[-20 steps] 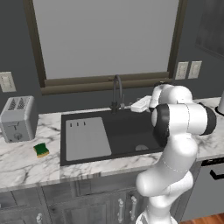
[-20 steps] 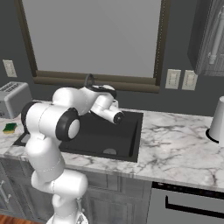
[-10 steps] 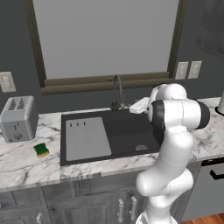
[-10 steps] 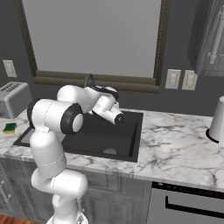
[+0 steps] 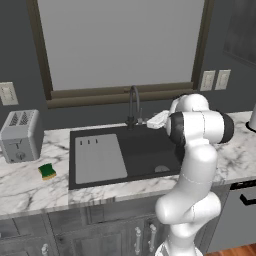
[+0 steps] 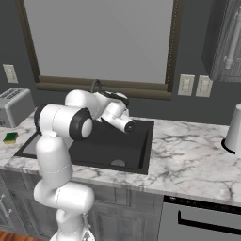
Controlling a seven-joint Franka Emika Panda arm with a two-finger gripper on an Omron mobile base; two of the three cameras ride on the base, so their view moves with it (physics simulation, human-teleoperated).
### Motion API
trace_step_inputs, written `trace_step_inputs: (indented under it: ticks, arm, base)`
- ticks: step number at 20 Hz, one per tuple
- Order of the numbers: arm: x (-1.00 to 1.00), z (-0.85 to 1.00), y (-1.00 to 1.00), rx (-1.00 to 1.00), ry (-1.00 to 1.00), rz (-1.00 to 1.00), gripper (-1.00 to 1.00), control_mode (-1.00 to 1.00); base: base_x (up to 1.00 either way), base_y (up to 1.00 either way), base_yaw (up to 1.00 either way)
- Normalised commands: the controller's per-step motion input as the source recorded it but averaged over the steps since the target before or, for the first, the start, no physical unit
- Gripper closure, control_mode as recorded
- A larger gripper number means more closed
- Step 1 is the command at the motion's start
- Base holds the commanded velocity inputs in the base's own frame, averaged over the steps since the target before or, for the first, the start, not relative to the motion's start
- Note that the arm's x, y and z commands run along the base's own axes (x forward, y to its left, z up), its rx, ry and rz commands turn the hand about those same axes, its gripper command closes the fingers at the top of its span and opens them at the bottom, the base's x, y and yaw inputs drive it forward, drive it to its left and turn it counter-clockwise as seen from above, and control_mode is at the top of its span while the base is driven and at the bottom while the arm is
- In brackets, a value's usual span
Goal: Soak the sponge with water for a few seconds and then drop it inside the sink.
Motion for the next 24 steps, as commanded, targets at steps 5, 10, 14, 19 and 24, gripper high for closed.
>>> trace_step_inputs:
  ticks: [5,10,14,19,24]
  arm:
    - [0.21,0.00,0.00,0.00,0.00,0.00,-1.00,-1.00]
    - [0.20,-0.02,0.00,0.00,0.00,0.00,-1.00,-1.00]
    - [0.17,-0.04,0.00,0.00,0.00,0.00,-1.00,-1.00]
    - [0.15,-0.02,0.00,0.00,0.00,0.00,-1.00,-1.00]
    - [0.18,-0.01,0.00,0.00,0.00,0.00,-1.00,-1.00]
  base:
    - [0.00,0.00,0.00]
    - [0.00,0.00,0.00]
    - [0.00,0.00,0.00]
    - [0.00,0.00,0.00]
    - [0.00,0.00,0.00]
